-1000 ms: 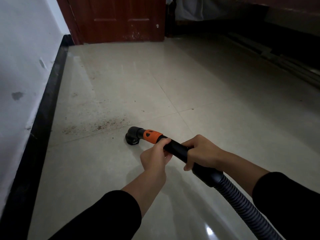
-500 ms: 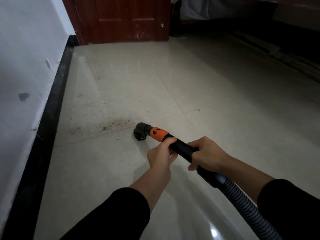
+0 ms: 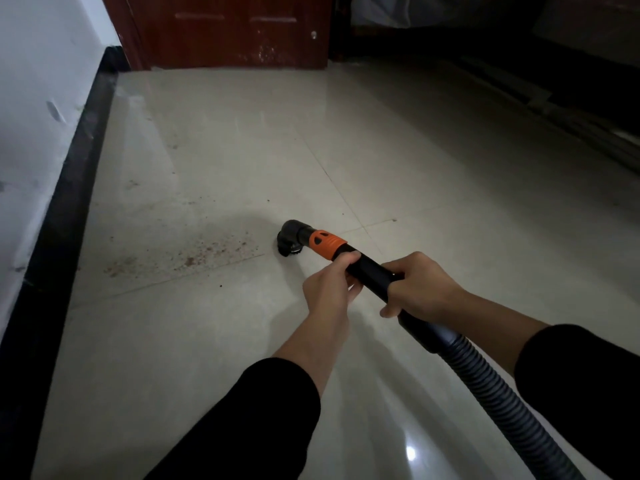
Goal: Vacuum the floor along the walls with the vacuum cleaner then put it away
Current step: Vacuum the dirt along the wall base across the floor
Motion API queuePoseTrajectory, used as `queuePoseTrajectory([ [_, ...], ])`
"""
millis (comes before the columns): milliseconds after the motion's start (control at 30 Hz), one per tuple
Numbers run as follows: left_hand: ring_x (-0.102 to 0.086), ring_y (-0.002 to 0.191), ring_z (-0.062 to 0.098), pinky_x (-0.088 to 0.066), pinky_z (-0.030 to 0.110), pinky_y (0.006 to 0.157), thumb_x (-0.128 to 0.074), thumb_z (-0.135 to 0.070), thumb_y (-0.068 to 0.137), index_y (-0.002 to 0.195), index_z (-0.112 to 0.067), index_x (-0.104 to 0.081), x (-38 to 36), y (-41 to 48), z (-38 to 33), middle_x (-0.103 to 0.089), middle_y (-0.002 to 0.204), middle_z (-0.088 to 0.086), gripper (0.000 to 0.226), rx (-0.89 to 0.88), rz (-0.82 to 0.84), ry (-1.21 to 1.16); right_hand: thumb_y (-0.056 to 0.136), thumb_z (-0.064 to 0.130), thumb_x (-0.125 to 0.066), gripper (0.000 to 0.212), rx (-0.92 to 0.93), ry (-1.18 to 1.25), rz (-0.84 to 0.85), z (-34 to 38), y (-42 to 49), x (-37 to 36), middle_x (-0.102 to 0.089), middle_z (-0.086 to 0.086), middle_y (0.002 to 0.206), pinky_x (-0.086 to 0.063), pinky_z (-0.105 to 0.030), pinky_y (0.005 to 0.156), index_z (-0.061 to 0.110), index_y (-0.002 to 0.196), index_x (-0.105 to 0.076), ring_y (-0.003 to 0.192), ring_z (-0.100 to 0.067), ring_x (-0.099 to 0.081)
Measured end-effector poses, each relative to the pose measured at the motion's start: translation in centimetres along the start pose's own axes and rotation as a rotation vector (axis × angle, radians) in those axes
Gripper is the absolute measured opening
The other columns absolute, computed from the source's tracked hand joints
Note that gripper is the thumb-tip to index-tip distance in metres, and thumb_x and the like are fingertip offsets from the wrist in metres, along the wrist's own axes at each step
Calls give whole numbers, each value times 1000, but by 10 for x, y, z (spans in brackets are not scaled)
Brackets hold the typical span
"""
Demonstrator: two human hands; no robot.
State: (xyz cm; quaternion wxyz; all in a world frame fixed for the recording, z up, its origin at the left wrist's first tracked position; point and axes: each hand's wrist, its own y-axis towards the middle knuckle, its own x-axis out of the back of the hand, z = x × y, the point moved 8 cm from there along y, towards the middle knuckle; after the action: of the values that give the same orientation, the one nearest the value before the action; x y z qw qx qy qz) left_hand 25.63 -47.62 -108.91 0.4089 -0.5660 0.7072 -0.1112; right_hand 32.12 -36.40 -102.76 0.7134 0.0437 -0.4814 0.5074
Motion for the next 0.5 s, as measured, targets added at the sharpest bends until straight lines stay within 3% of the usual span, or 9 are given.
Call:
queuePoseTrajectory([
  [500,-72,68,13,-59,23,62,-78,-9,75,81,-2,-68,-25,40,-3,-73,75,10,14,-10,23,7,70,0,-69,25,-11,78,-74,-6,30,14,-61,1,51,-42,-15,42,16,90,-72,48,-16,-60],
])
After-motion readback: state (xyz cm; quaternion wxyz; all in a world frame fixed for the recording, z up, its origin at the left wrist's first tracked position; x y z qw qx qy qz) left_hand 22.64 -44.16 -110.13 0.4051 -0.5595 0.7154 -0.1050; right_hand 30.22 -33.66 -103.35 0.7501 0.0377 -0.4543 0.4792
